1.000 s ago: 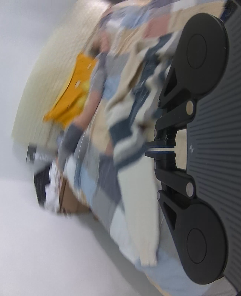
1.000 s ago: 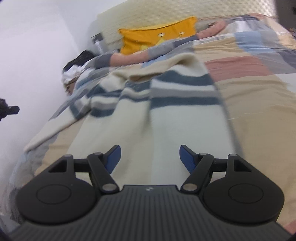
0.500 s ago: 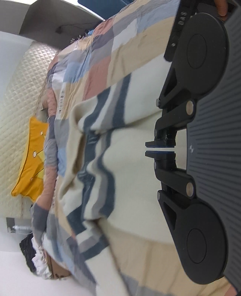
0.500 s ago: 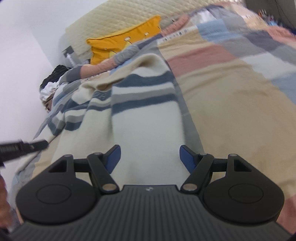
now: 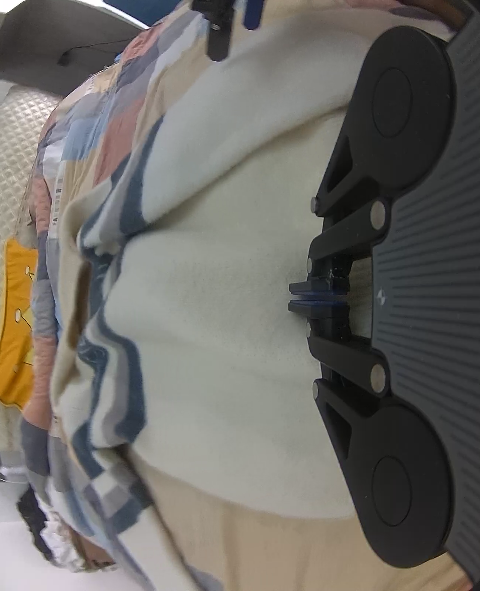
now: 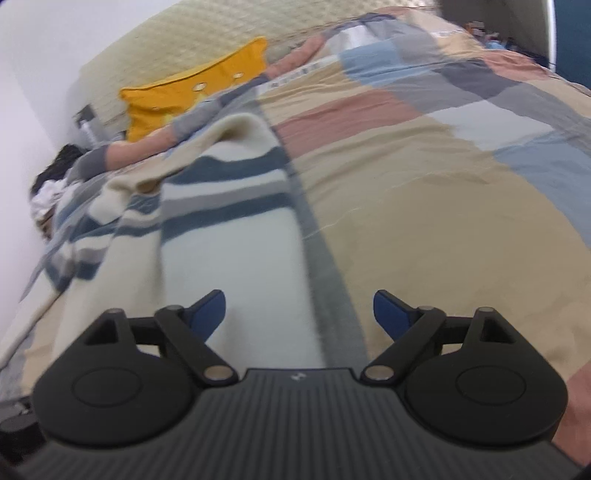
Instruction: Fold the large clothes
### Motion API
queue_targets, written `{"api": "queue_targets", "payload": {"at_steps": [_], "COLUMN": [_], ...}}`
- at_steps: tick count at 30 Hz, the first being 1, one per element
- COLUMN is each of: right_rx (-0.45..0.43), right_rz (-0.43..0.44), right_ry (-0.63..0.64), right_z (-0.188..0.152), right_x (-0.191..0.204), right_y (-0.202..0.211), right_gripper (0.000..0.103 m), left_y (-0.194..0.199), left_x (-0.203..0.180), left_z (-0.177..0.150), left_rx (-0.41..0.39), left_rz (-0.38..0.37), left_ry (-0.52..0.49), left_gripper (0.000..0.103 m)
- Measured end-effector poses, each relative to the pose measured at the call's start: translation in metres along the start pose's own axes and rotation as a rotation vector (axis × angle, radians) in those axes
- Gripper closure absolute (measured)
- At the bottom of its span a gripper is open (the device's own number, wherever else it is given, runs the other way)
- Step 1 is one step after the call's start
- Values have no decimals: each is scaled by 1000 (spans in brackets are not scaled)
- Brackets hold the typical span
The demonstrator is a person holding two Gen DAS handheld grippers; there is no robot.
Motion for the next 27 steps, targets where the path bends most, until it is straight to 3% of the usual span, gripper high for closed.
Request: {"api": "queue_targets", "payload": {"at_steps": [2,5,10,13,17,19,21,24,27], "right_rx": [18,63,136,139,148,136,125,116,107], "right_rz": [-27,-1,150,193,262,285,282,258,267], "right_ry": [-13,-95,-354,-358,-380,-428,-460,-474,-436], "right_z": [-2,-8,-21,-23,-26,-26,-25,-28,-28], "right_x": [-4,-13,-33,-27,-16,-18,-22,-28,-23], "right_y": [-7,-18,-35,-34,-30,-28,-26,-23,-17], "right_gripper": [14,14,11,8,8,9,32,44,46], "left_y": [0,2,7,8,14,16,17,19,21], "left_x": [3,3,3,6,12,18,20,24,26], "left_z": [1,1,3,5,4,3,3,2,1], "left_rx": [-3,-13,-25,-22,-13,-22,-21,-22,-26], "left_rz": [-10,-22,-55,-79,-179,-176,-195,-210,-211], "left_ry": [10,20,52,102,231,257,285,313,319], "left_gripper": [102,102,100,98,98,98,98,98,98]}}
Point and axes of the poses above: each gripper's, at about its wrist camera, not at the fingertips, and y roughly against the way its jaws point, x to its left, z to its top, the point moved 10 cm from there along -y, roughly the way its jaws point, and after that the axes turned 11 degrees about x, right-handed, at the moved point
